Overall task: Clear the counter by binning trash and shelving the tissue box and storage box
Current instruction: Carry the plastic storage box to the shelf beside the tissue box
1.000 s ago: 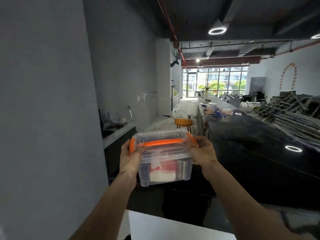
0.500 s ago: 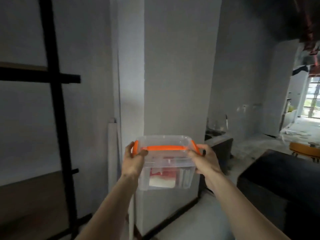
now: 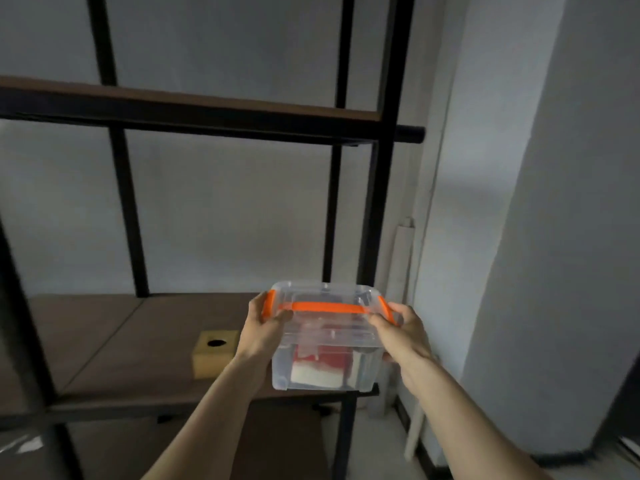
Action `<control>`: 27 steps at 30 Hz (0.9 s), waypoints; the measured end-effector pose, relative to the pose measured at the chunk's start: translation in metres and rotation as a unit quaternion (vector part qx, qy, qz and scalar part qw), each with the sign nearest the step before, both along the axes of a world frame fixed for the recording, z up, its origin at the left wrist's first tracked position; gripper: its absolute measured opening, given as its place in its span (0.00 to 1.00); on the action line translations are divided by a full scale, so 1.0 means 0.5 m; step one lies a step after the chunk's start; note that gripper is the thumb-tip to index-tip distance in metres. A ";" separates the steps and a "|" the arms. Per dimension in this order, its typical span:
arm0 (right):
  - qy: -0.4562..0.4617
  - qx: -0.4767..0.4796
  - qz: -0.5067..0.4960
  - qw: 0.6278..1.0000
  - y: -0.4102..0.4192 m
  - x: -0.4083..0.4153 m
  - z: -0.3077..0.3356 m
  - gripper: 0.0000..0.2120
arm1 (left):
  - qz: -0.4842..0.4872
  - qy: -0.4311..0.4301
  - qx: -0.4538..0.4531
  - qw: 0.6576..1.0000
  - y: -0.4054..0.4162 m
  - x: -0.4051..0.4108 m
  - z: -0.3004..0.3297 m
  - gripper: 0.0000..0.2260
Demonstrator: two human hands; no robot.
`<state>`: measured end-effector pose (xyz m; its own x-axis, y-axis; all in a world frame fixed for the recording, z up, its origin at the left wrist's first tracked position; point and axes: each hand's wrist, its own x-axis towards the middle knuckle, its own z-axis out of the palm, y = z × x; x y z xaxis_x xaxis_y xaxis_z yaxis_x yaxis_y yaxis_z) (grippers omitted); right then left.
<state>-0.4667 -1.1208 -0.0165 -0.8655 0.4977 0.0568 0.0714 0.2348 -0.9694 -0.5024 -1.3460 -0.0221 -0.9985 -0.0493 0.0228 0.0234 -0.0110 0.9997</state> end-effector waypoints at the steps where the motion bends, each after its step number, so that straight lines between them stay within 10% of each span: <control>1: -0.006 0.001 0.011 1.000 -0.028 -0.018 -0.010 0.22 | 0.006 -0.004 0.000 1.000 -0.029 -0.009 -0.010 0.30; 27: -0.193 -0.009 0.082 0.978 -0.097 -0.618 -0.327 0.34 | 0.041 -0.183 -0.235 0.954 -0.133 -0.563 -0.312 0.15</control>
<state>-0.7757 -1.1695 -0.1800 -0.8890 0.3479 -0.2978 0.3957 0.2564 -0.8819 -0.7839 -1.4125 -0.1780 -0.9372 -0.1981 -0.2872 -0.3463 0.4275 0.8351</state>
